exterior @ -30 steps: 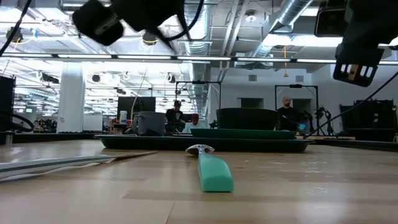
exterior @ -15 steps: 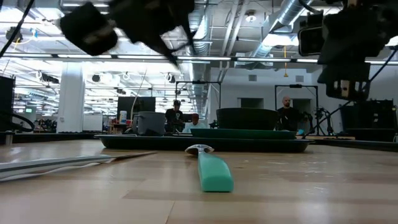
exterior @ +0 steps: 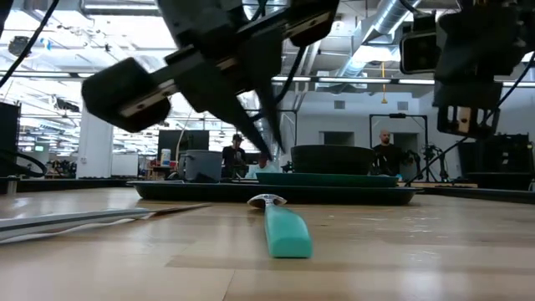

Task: Set up tray
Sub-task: Put the blue spoon to the right of the blue fork on the black napkin

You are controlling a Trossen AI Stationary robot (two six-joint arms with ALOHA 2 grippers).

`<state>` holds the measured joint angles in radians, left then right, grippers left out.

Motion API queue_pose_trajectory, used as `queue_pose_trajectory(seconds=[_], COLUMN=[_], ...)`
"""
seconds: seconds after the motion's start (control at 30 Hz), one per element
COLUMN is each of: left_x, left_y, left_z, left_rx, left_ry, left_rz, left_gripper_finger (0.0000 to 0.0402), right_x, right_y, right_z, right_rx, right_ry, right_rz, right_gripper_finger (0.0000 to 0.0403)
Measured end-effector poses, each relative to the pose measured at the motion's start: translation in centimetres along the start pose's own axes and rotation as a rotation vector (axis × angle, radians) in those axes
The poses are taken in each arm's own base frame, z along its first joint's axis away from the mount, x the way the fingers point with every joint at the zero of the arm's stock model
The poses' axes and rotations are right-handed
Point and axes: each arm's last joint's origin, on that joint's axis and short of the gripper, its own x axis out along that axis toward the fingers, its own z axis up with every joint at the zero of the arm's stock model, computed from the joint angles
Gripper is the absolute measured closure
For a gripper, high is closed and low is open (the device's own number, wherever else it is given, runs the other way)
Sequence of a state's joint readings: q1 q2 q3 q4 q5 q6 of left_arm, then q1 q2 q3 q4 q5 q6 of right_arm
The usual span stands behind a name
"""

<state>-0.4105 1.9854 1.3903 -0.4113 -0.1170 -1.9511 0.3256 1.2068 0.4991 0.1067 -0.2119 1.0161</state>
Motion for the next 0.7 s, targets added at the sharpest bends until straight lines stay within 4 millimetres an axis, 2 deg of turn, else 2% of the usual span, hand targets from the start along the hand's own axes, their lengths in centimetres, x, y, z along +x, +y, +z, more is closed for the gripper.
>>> queue_pose_trajectory(seconds=[0.1, 0.2, 0.53, 0.7], left_x=[0.0, 0.0, 0.1, 1.2], left_y=[-0.3, -0.4, -0.8, -0.2], left_z=[0.2, 0.6, 2.1, 2.3], left_rx=[0.007, 0.015, 0.057, 0.056], left_ry=[0.0, 0.006, 0.043, 0.082], left_rz=[-0.009, -0.002, 0.021, 0.078], left_gripper_finger=[0.0398, 0.0388, 0.0302, 0.0271], right_x=[-0.3, -0.4, -0.9, -0.9], right_y=[-0.1, 0.1, 0.1, 0.0], right_z=[-0.1, -0.1, -0.2, -0.3], right_rx=[-0.01, -0.021, -0.042, -0.04], right_ry=[0.008, 0.013, 0.029, 0.04], right_rz=[-0.011, 0.004, -0.003, -0.02], right_gripper_finger=[0.0294, 0.0294, 0.0294, 0.0294])
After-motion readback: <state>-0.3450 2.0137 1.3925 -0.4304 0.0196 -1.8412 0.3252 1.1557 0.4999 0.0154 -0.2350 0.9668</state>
